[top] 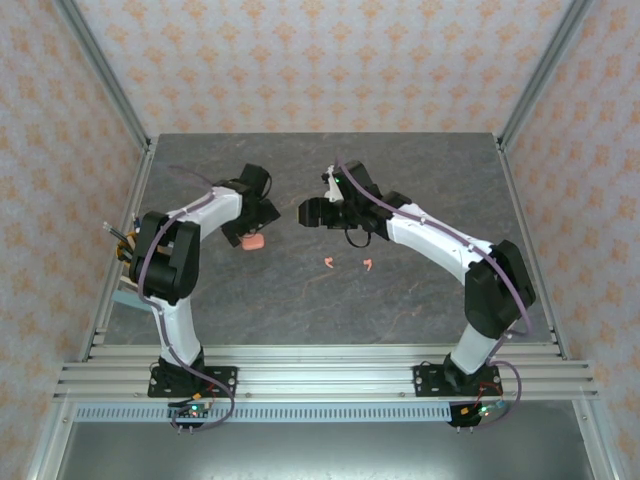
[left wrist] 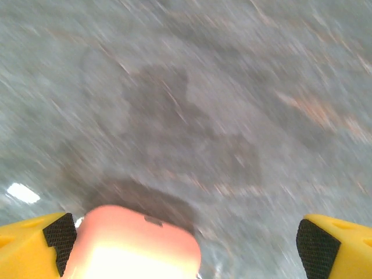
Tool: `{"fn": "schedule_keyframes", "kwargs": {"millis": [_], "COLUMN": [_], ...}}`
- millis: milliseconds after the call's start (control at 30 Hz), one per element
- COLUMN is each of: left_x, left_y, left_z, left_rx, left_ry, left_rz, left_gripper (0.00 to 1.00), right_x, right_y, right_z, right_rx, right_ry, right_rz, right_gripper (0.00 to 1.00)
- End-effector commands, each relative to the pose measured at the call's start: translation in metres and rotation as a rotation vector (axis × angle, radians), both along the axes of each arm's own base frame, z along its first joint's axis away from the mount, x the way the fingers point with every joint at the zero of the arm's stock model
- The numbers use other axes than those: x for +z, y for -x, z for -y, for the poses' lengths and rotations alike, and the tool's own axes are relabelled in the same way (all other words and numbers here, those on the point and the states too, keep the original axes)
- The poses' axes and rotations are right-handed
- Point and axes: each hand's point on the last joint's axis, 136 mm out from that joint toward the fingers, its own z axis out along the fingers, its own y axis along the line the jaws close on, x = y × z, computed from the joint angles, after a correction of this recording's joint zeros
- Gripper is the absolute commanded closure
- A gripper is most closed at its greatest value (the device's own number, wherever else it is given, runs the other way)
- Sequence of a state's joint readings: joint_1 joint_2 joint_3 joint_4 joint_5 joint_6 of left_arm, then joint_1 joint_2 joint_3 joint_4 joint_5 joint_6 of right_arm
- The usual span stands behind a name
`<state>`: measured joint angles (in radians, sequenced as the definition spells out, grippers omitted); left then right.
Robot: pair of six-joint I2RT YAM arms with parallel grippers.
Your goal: Insert wireless bluetooth earbuds into charging case
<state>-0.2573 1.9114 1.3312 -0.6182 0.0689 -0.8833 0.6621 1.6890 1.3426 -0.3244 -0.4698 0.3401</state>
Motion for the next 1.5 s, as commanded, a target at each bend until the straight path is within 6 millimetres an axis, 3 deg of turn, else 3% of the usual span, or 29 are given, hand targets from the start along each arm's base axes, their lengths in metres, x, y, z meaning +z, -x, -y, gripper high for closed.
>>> {"fn": "schedule_keyframes", "kwargs": {"millis": [0,67,167,267,400,667,700,900,1067,1300,1333,1467], "left_x": [0.021,0.029,0.046,0.068,0.082,0.049,0.035,0.008,-0.006,-0.006,0.004,0.007], "left_y": [0.001,0.009,0.022,0.027,0.010,-0.034,-0.037,-0.040,-0.030,0.002,0.007,0.031], "left_z": [0.036,0.053,0.060,0.041,0.027,0.030,0.030,0.034,0.038,0.048,0.051,0.060], "left_rx": [-0.020,-0.032,-0.018,0.011,-0.042,-0.180,-0.192,-0.228,-0.223,-0.205,-0.196,-0.148], "left_ry": [0.069,0.097,0.116,0.051,-0.018,-0.018,-0.025,-0.024,0.010,0.065,0.084,0.130], "left_rz": [0.087,0.106,0.133,0.184,0.213,0.138,0.110,0.058,0.032,0.031,0.057,0.081], "left_gripper": [0.00,0.00,0.00,0.00,0.00,0.00,0.00,0.00,0.00,0.00,0.00,0.00], "right_x": [0.001,-0.003,-0.006,-0.014,-0.029,-0.047,-0.048,-0.046,-0.041,-0.035,-0.034,-0.031], "right_y": [0.005,0.006,0.006,0.004,0.002,0.006,0.007,0.011,0.013,0.012,0.012,0.012], "right_z": [0.010,0.012,0.016,0.021,0.024,0.035,0.036,0.043,0.045,0.046,0.045,0.045], "right_rx": [-0.030,-0.036,-0.064,-0.131,-0.227,-0.323,-0.325,-0.339,-0.340,-0.332,-0.331,-0.325], "right_ry": [0.018,0.029,0.048,0.068,0.060,0.069,0.074,0.086,0.082,0.084,0.083,0.086], "right_rz": [-0.009,-0.024,-0.052,-0.109,-0.199,-0.261,-0.264,-0.259,-0.251,-0.235,-0.234,-0.232], "right_gripper": [0.29,0.29,0.29,0.28,0.28,0.28,0.28,0.28,0.28,0.28,0.28,0.28]}}
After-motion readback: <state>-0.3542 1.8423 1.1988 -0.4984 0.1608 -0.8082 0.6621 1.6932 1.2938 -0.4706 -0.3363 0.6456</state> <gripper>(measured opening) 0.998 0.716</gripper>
